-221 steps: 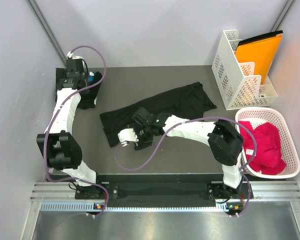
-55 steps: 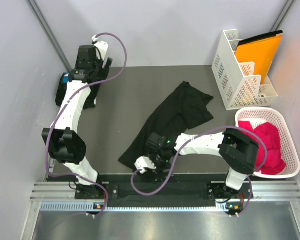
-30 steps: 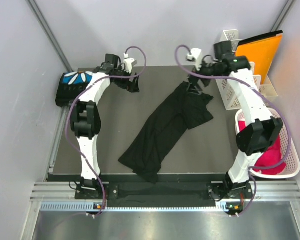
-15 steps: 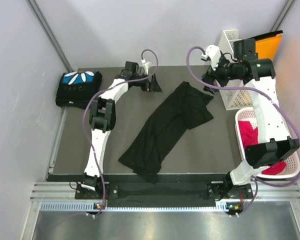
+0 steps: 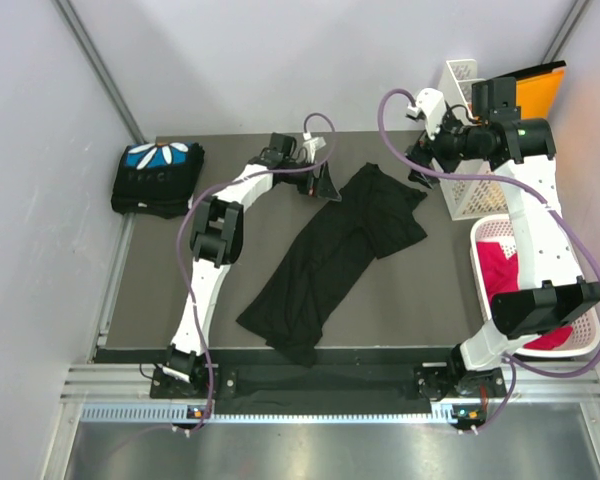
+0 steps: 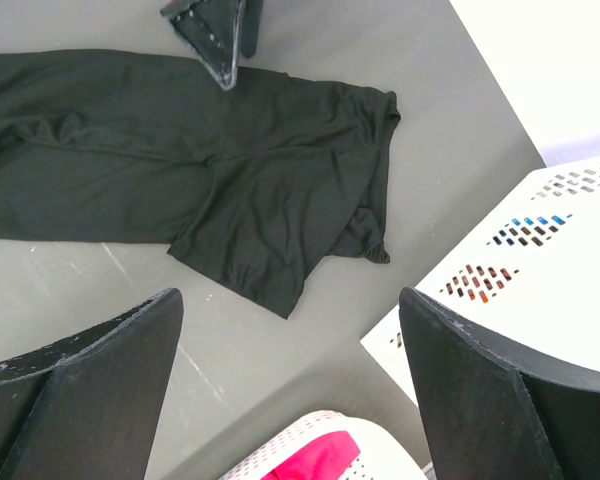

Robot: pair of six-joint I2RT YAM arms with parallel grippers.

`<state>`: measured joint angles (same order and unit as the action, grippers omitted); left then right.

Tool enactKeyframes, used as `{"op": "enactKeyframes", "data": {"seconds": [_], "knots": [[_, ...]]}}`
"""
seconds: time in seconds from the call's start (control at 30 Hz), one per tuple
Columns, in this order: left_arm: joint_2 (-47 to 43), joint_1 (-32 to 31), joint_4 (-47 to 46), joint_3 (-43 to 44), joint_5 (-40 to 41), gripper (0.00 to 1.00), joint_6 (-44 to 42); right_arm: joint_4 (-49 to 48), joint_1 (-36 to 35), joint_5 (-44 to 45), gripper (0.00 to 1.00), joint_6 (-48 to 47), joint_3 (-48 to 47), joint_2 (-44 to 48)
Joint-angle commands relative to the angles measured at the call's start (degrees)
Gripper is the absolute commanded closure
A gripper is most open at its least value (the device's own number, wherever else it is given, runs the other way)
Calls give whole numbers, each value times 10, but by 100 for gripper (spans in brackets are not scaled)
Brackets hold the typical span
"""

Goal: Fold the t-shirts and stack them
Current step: Fold the tshirt

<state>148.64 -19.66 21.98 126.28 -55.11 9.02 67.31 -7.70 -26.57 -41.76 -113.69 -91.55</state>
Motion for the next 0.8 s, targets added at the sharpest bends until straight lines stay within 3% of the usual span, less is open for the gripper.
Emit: {"op": "enactKeyframes", "data": {"seconds": [0.0,0.5,0.77], "knots": [[-6,-20,55,13,6,1,-69,-9,6,-23,12,12,-28,7],[18,-27,-35,5,76,1,-2,-17,6,-39,17,26,-51,-6],[53,-27,-54,31,71,30,31,-18,6,-40,20,31,-55,-11]]}}
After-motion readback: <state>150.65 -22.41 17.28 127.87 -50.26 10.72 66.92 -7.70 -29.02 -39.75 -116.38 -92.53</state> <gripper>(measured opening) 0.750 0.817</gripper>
